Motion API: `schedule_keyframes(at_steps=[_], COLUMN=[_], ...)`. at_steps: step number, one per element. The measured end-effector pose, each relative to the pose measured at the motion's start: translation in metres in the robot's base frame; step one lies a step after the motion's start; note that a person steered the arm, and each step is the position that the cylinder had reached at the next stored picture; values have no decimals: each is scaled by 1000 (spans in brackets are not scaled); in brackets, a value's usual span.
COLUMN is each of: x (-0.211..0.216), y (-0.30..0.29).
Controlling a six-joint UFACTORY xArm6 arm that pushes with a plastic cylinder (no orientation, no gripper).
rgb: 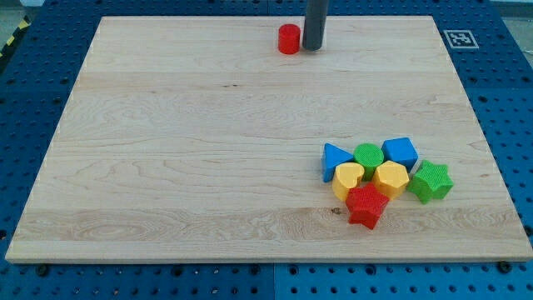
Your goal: Slide the red circle towards the top center of the board
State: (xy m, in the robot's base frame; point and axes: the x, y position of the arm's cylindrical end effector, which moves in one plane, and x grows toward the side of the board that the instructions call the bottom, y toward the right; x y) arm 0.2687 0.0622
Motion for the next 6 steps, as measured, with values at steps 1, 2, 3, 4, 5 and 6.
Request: schedule_keyframes(at_steps=[1, 2, 3, 4, 5, 6], x=[0, 0, 1, 4, 4, -9], y=[-42, -70, -73, -107, -145, -149])
